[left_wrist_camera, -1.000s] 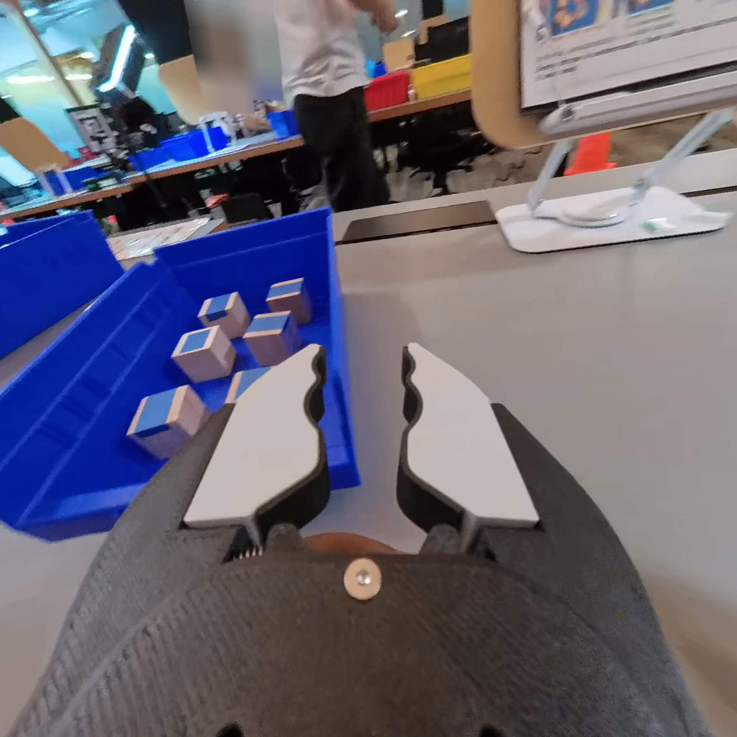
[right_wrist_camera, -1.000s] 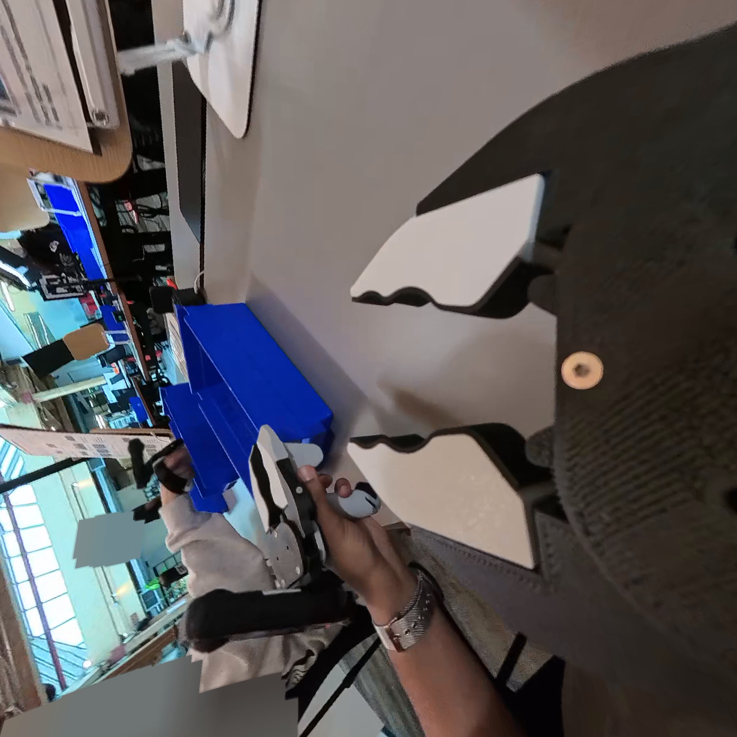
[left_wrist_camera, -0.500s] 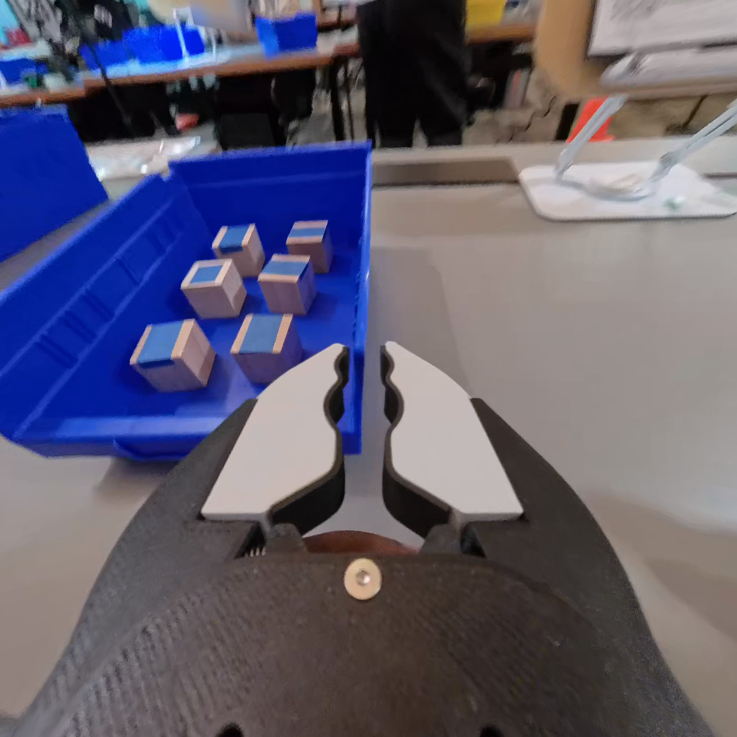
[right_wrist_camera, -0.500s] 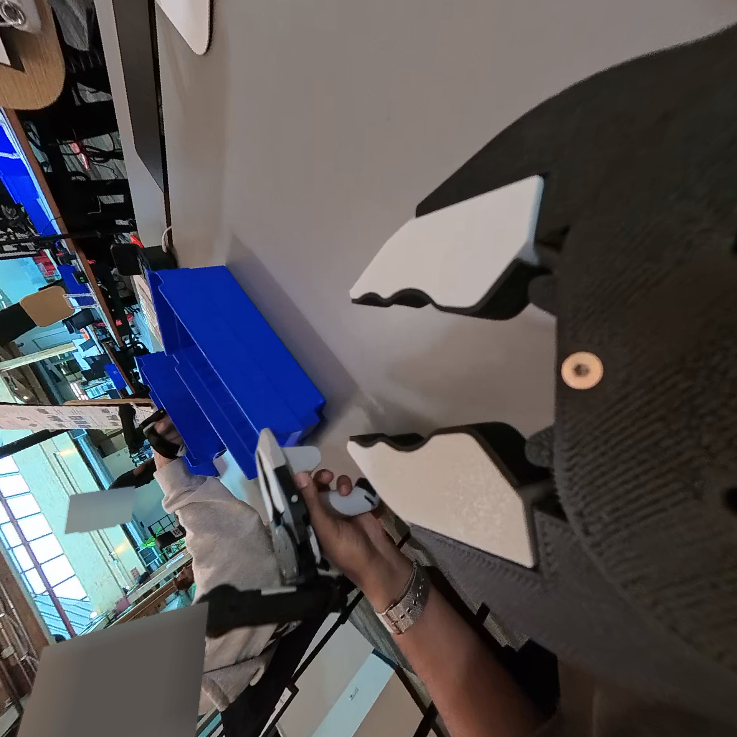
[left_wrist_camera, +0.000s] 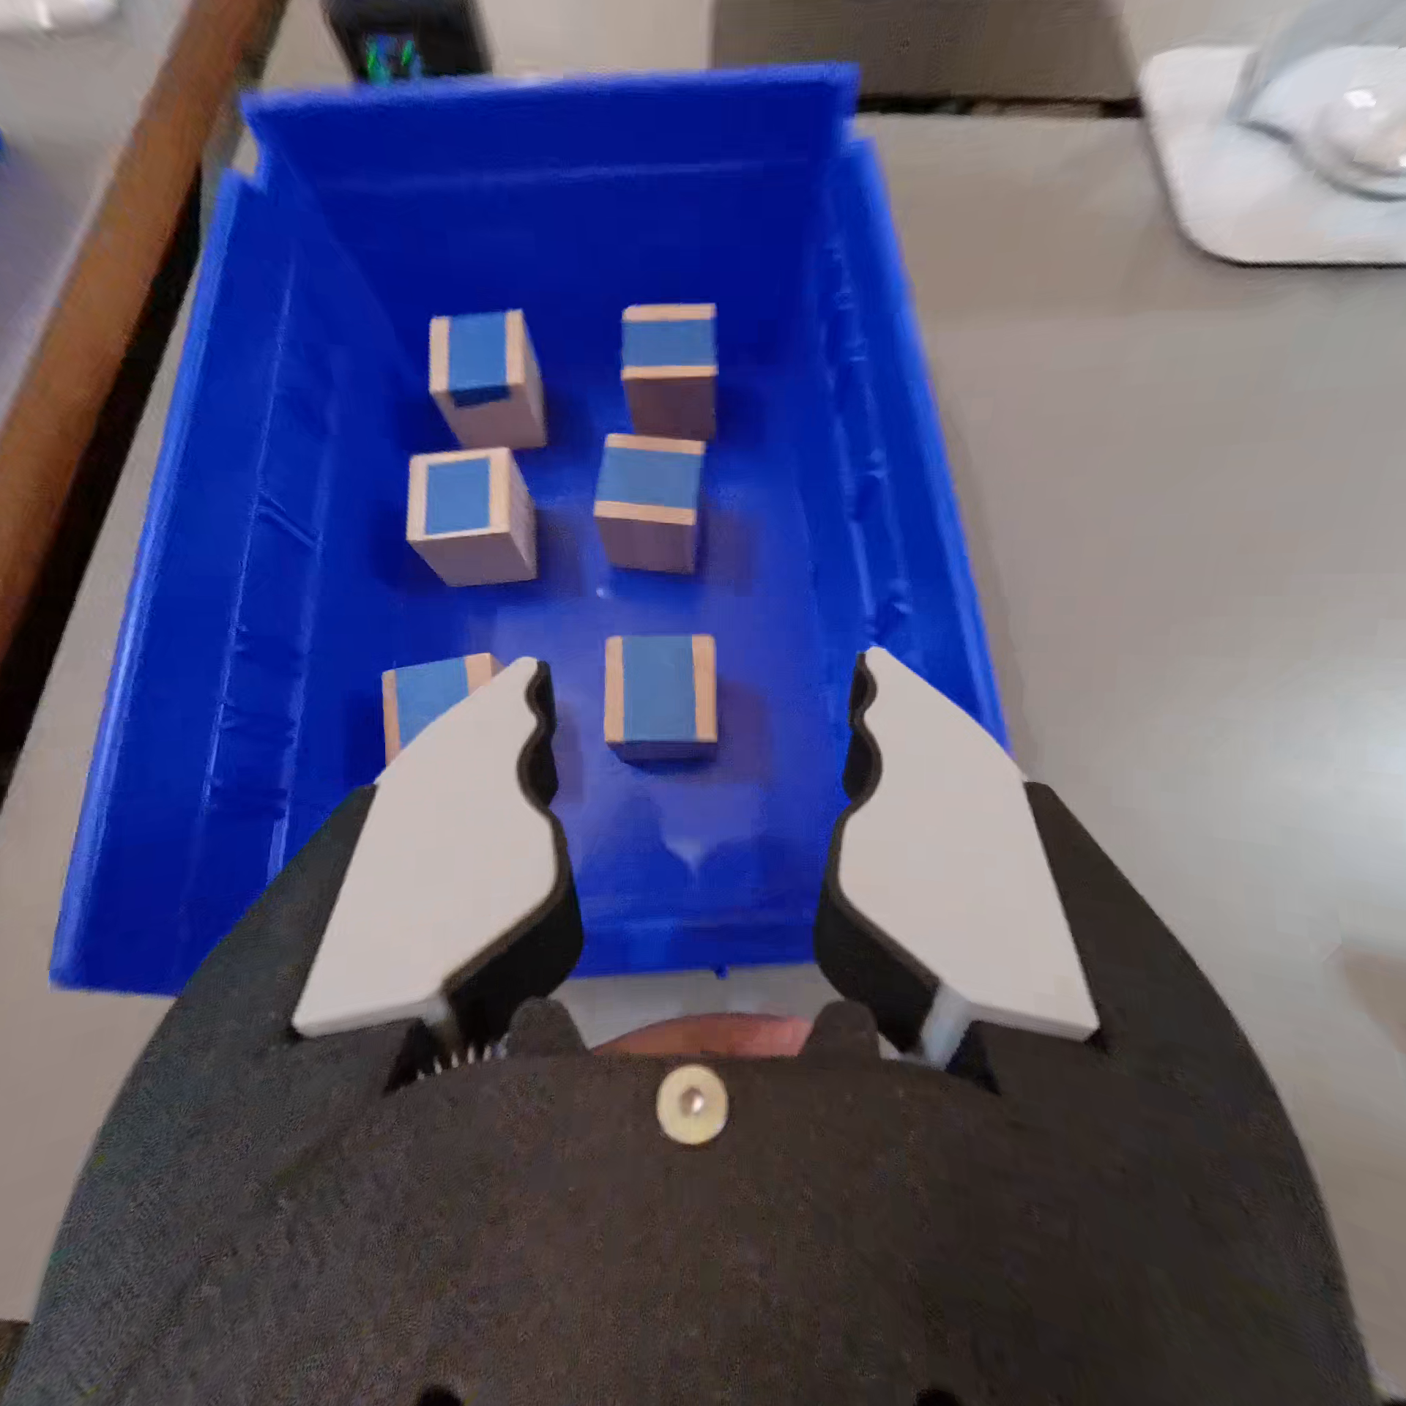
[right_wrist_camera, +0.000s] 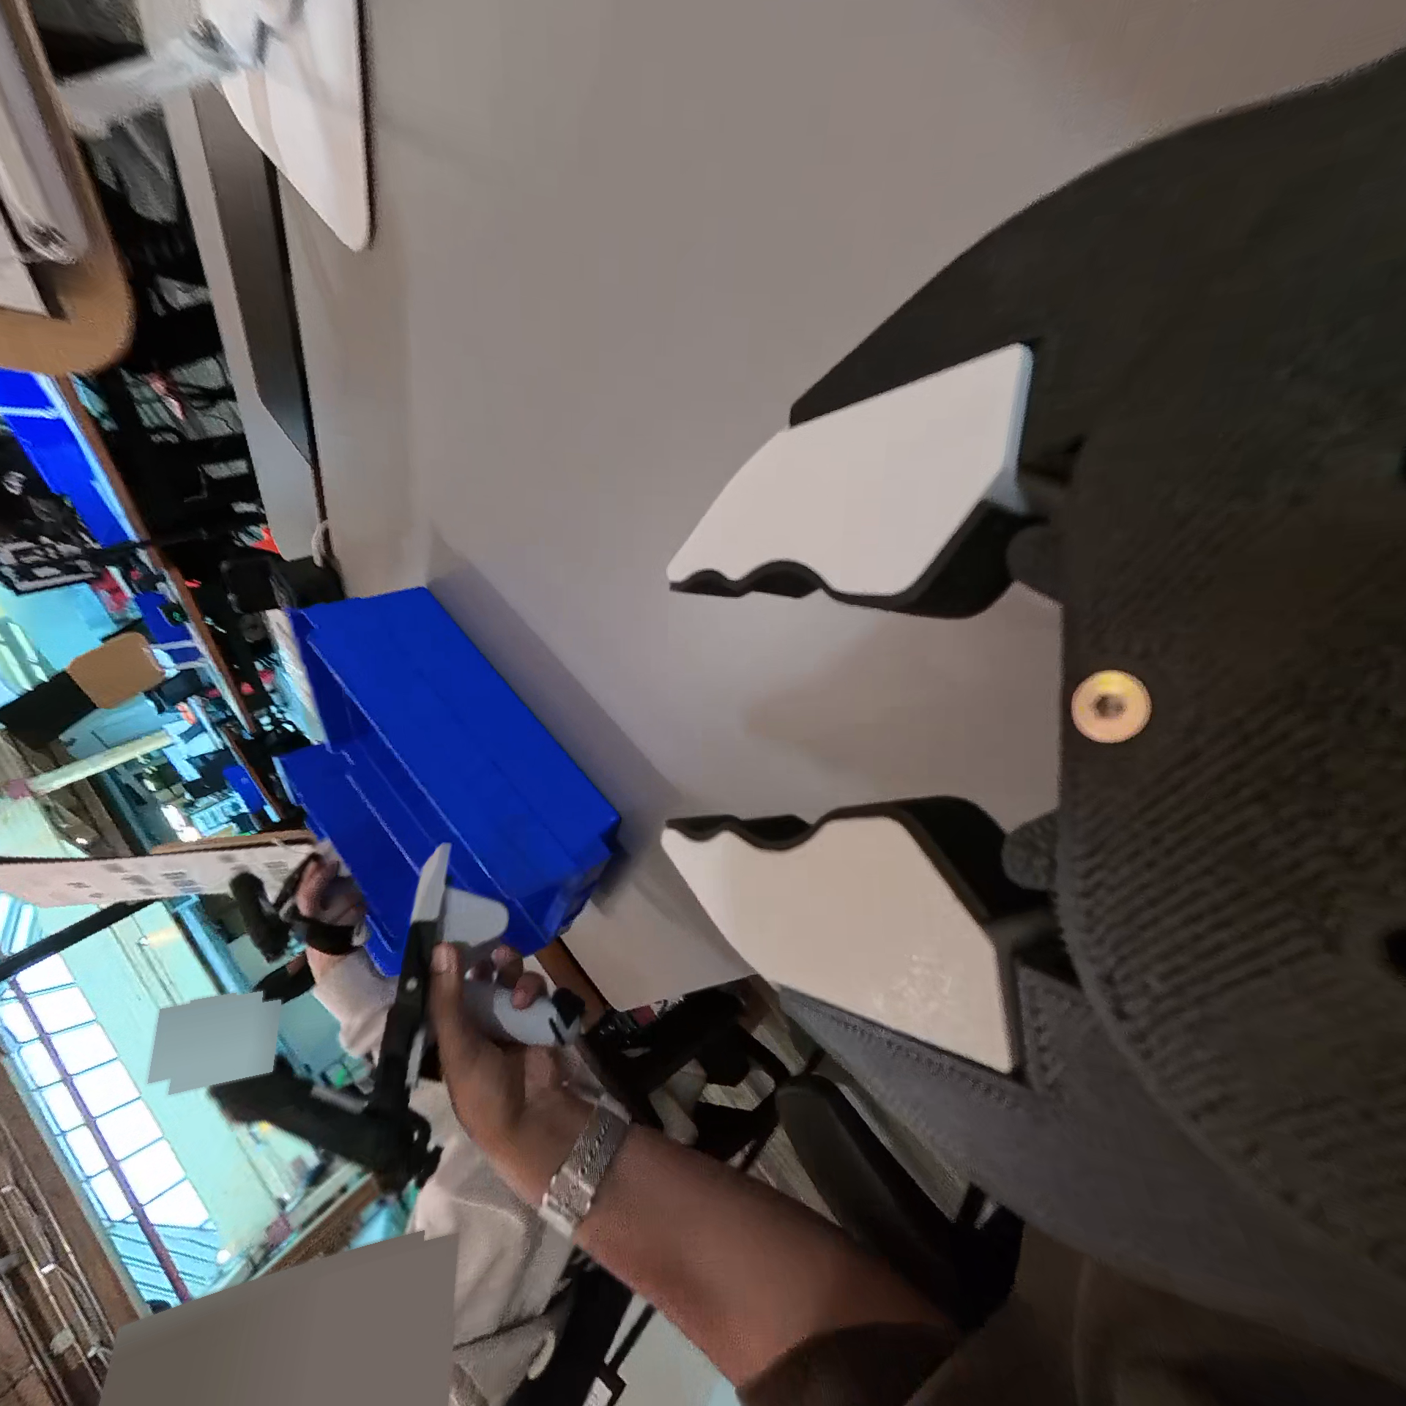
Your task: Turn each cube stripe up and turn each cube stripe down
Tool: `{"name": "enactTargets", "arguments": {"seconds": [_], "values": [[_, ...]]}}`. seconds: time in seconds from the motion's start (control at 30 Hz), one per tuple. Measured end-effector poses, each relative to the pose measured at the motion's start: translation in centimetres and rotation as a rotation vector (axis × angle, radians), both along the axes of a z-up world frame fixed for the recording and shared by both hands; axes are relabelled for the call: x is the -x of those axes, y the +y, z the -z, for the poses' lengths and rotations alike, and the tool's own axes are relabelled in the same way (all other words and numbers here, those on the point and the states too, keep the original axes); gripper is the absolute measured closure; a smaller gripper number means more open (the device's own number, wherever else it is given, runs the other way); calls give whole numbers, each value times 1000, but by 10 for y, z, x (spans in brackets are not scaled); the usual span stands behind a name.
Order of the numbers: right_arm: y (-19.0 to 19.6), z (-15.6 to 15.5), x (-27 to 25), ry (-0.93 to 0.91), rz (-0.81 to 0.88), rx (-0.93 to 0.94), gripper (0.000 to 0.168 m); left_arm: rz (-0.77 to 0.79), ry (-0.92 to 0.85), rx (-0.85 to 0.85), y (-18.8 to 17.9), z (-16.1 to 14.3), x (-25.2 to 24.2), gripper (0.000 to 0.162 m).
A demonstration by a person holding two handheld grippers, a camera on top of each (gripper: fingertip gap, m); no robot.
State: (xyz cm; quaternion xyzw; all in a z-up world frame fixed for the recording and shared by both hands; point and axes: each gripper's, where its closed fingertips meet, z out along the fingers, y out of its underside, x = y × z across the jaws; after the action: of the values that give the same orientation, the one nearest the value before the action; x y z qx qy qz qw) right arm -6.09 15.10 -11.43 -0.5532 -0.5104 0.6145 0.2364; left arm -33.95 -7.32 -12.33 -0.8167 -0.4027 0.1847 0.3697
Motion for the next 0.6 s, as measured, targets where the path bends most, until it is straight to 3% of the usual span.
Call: {"name": "enactTargets", "arguments": {"seconds": [0.1,0.27,0.33,0.37,0.47,0.53,0.6], "values": [[13,-11,-11,52,61,-14,118,-29,-75,2,6,17,25,96],[32,-11,-29,62,145,-25,119,-24,-231,237,-6,75,28,97],[37,-11,-33,61,164,-12,119,35,-263,224,1,81,24,116],[39,-12,-35,62,171,-5,120,48,-260,209,3,76,24,115],[44,-14,-41,69,187,19,119,-24,-81,116,0,20,39,115],[46,-15,-43,74,192,36,120,-14,66,-78,13,-45,36,115],[45,-16,-43,78,187,53,120,99,171,-340,44,-109,8,116]]}}
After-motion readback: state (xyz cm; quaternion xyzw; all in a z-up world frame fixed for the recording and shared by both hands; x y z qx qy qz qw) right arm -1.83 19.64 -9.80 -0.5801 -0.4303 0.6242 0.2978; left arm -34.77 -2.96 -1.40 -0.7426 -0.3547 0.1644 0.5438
